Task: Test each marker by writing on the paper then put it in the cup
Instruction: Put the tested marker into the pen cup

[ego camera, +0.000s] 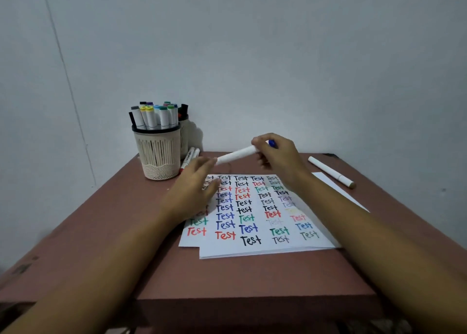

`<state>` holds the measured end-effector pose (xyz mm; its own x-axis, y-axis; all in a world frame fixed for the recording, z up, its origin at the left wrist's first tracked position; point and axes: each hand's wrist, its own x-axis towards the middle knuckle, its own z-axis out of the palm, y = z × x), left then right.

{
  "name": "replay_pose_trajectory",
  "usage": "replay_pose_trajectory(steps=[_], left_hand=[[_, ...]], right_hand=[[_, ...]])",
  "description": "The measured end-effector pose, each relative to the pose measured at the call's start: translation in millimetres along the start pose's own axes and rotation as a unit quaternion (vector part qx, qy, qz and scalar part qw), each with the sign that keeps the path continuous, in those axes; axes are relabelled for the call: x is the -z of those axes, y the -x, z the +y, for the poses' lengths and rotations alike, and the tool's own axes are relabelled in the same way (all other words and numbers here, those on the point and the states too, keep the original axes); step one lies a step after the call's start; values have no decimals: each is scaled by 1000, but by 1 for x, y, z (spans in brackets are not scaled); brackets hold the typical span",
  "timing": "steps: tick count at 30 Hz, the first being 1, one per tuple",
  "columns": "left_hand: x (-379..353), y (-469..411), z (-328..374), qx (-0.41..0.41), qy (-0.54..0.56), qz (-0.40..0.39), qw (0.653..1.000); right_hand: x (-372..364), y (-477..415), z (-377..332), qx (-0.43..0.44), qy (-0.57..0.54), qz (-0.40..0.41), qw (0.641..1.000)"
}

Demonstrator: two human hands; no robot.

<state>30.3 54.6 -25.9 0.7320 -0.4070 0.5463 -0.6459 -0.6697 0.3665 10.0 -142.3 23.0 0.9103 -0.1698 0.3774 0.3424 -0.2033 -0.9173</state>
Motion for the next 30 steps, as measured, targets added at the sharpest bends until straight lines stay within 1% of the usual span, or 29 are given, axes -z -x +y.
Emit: replay_pose_trajectory(steps=[2, 6, 8, 10, 11, 12, 14, 15, 17, 20, 25, 28, 30], left_hand=[[-2, -1, 4, -22, -9, 24, 999], [-11, -5, 15, -33, -7, -5, 999], [-14, -8, 17, -38, -4, 9, 999], [-15, -9, 18, -38, -12, 23, 999], [-15, -9, 18, -39, -14, 23, 999], [-15, -9, 19, -42, -15, 18, 999], [-15, -8, 21, -60, -14, 10, 998], [-15, -8, 22, -69, -13, 6, 997], [-13, -7, 23, -83, -17, -1, 996], [-12, -6, 23, -89, -6, -10, 996], [-11, -4, 24, -66, 36, -3, 997], [-9, -3, 23, -52, 24, 16, 998], [-9, -3, 24, -41, 46, 8, 998]], right_hand=[[9, 14, 0, -22, -58, 5, 998], [9, 29, 8, -80, -185, 44, 979], [6, 30, 9, -98, -224, 61, 968], [2, 30, 9, -117, -264, 53, 956], [0, 30, 9, -126, -272, 36, 953], [-3, 31, 11, -130, -261, 10, 956], [-11, 35, 15, -122, -205, -41, 970], [-14, 36, 18, -113, -183, -54, 975], [-16, 37, 19, -96, -165, -60, 980], [-13, 38, 18, -90, -167, -67, 980], [-12, 38, 18, -83, -171, -75, 979], [-8, 39, 16, -64, -161, -81, 982], [-7, 38, 15, -63, -158, -77, 982]])
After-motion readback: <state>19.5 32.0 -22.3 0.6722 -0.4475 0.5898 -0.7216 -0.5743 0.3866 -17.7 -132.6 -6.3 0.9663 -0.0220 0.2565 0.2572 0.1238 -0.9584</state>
